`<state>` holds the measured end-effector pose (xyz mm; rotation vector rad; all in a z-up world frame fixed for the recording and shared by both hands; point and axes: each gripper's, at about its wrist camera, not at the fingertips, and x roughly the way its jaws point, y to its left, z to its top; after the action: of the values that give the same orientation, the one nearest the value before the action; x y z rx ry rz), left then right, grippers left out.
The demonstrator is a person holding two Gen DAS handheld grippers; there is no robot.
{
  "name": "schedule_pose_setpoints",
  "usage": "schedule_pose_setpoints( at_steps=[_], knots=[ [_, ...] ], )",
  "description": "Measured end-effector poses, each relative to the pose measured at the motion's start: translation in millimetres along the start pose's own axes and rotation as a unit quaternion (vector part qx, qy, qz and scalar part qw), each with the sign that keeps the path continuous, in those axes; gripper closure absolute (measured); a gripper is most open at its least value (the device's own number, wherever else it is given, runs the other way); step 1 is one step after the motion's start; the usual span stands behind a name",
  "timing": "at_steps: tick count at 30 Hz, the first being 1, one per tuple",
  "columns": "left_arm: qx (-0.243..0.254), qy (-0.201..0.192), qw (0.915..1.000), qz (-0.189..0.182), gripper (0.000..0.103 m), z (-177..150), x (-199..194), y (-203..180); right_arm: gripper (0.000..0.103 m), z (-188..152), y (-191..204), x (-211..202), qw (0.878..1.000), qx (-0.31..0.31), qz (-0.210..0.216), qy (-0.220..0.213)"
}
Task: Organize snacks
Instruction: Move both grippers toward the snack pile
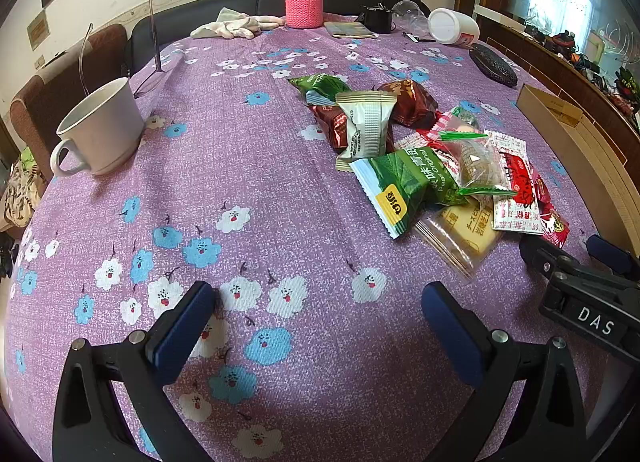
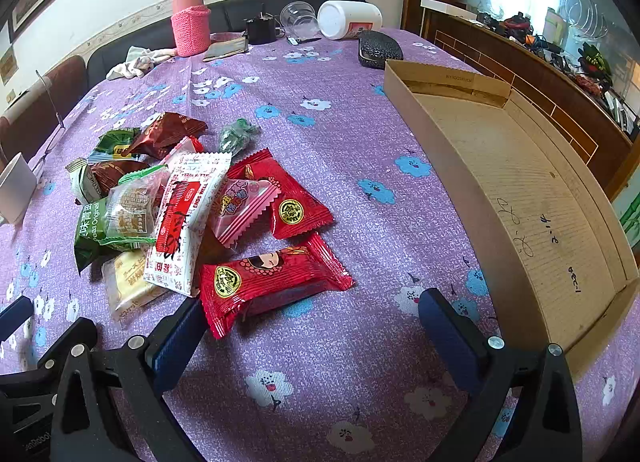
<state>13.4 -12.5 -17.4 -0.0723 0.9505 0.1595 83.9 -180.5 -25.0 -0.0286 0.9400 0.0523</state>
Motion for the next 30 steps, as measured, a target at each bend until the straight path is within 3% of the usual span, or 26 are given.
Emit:
schedule_pose_setpoints(
  at_steps=[18,24,26,28,30],
  knots=[
    [0.0,0.0,1.0,0.0,0.0,0,0,0,0.001,0,0,0,1.0,-0.008,0.003,0.004],
    [0.0,0.001,1.0,-0.001,0.0,0,0,0,0.001,-1,-5,-3,0.999,-0.032,0.037,0.015],
    [0.0,0.002,1.0,-0.002,0.0,0,0,1,0.001,-4,-9,-8,0.998,-0.026,0.061,0.011],
    [-0.003,0.0,1.0,-0.004,0.0,-1,-1,3,0.001,-12,-12,-15,0.994,-0.001,0.105,-0.026],
    [-0.01,-0.01,0.9999,-0.007,0.0,-1,-5,6,0.004,-16,-11,-19,0.995,-0.019,0.099,-0.019]
  ],
)
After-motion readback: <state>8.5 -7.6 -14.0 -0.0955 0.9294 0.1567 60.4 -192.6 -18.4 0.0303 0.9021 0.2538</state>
